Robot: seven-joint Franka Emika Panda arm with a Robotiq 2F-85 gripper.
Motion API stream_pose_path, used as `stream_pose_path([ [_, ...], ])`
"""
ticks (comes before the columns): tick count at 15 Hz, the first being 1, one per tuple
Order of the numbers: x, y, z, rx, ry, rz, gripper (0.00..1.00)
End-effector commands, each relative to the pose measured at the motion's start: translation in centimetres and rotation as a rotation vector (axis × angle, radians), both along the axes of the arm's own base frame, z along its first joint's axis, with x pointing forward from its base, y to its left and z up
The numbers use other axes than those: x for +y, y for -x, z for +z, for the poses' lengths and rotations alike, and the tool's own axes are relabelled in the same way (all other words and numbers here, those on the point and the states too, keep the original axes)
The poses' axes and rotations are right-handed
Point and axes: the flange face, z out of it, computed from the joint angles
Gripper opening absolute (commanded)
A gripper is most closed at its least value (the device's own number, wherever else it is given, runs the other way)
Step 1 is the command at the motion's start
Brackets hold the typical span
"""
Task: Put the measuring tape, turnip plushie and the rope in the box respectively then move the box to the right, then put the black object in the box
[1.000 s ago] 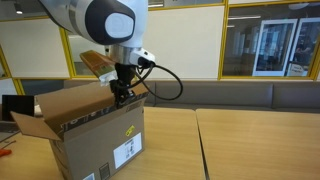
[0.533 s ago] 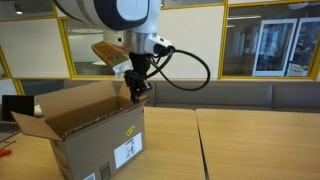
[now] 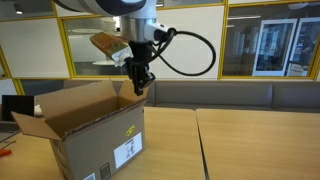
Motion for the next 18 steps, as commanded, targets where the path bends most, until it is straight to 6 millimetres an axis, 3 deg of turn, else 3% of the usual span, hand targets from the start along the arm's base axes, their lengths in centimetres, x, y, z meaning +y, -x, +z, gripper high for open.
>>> stream_pose_path([
  [1,3.6,-0.3,3.9,-0.058,0.079,0.024,0.14],
  [4,8.0,-1.1,5.3,-0.081,0.115,0.086,0.13],
  [12,21.2,-4.3,5.3,-0.087,0.190,0.280,0.13],
  [13,22.7,-4.8,5.3,-0.089,0.205,0.301,0.39],
  [15,25.5,-6.2,5.1,-0.097,0.236,0.343,0.47],
  [18,28.7,-8.4,4.4,-0.098,0.274,0.389,0.69],
])
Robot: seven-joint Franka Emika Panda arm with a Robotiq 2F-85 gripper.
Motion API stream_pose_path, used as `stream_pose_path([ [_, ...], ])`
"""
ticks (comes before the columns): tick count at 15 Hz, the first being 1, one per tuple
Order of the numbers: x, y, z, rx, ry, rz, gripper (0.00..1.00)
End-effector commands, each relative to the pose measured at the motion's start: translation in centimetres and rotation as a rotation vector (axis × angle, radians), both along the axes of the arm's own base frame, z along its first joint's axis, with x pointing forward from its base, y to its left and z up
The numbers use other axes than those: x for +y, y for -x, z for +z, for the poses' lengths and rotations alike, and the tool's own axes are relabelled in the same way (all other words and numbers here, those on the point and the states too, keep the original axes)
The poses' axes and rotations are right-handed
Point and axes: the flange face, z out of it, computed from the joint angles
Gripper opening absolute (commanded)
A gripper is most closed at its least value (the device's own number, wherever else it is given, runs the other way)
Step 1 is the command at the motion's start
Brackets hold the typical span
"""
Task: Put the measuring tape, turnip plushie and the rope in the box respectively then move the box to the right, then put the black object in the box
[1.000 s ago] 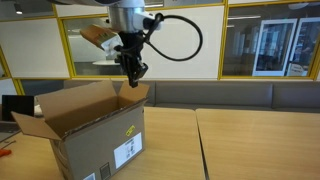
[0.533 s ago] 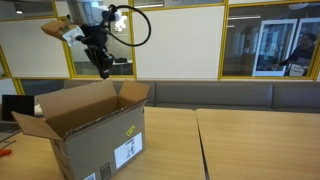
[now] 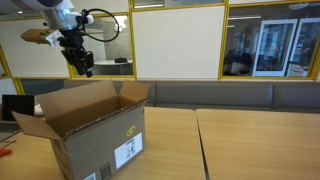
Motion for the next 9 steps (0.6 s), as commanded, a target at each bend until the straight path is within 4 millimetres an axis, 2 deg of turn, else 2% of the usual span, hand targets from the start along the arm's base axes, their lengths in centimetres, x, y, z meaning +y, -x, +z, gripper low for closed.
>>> stream_pose_path([
  [1,3.8,-3.7,-0.3,-0.019,0.028,0.039,0.77],
  [4,6.8,-5.6,-2.0,-0.005,0.041,0.081,0.99],
  [9,11.8,-7.2,-5.1,0.038,0.049,0.161,1.00],
])
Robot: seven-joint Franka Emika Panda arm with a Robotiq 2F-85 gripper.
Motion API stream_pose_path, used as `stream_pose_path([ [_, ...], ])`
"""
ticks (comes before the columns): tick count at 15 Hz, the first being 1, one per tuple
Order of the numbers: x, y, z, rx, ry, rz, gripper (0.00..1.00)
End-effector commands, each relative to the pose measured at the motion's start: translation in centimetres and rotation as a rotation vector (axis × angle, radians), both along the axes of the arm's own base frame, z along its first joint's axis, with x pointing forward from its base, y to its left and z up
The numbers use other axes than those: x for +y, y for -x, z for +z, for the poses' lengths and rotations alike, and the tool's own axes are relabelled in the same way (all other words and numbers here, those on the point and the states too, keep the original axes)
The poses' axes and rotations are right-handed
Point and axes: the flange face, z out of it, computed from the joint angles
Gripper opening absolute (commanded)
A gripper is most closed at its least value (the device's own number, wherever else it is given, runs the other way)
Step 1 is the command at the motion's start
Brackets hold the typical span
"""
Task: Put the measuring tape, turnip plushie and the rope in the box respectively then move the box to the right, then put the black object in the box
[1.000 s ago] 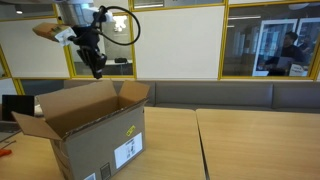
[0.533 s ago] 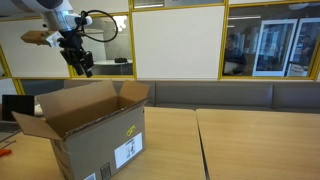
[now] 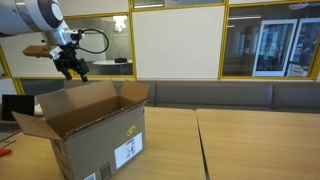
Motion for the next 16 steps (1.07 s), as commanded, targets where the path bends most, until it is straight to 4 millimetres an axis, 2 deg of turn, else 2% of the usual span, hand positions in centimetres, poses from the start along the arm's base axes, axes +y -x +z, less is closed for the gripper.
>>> stream_pose_path([
  [1,3.7,-1.9,-1.2,0.007,0.002,0.037,1.00],
  [3,5.2,-2.2,-2.4,0.026,0.006,0.060,1.00],
  [6,6.0,-2.7,-5.0,0.059,0.031,0.077,1.00],
  [9,5.0,-3.3,-8.4,0.095,0.124,0.068,1.00],
  [11,3.4,-3.8,-11.2,0.124,0.217,0.052,1.00],
  [12,2.4,-4.0,-12.3,0.135,0.258,0.042,0.75],
  [13,1.6,-4.3,-13.3,0.143,0.292,0.030,0.75],
  [16,-1.1,-4.7,-14.9,0.176,0.395,-0.011,0.52],
])
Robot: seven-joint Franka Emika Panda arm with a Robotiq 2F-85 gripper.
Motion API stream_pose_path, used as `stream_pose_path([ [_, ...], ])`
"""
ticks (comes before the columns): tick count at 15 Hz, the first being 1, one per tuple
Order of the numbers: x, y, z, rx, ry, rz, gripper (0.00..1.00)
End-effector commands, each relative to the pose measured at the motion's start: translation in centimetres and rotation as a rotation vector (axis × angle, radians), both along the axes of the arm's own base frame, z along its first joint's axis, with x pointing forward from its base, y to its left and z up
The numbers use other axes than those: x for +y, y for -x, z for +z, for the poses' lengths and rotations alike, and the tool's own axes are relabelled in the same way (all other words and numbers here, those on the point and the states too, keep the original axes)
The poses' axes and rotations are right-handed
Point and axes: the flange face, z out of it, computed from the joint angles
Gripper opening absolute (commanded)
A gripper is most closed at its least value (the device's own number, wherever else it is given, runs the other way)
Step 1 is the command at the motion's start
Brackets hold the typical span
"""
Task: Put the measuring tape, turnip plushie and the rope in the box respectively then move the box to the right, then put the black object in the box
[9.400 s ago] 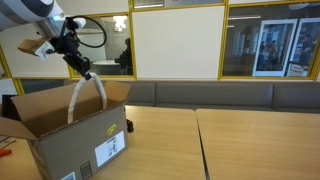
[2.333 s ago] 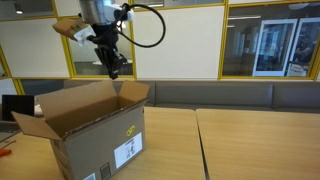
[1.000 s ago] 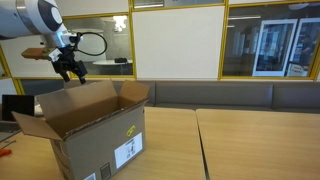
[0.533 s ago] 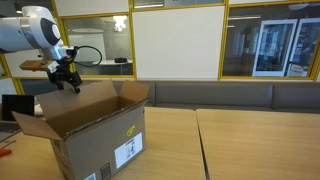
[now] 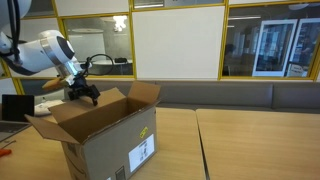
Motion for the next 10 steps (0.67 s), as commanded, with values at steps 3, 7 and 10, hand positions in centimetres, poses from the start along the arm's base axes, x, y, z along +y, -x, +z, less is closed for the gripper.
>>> stream_pose_path([
  [3,-3.7,-1.1,-1.5,0.021,0.172,-0.055,0.39],
  [7,-5.6,-1.2,-0.6,0.023,0.238,-0.087,0.17],
  [10,-8.0,-1.3,0.1,0.027,0.275,-0.130,0.10],
])
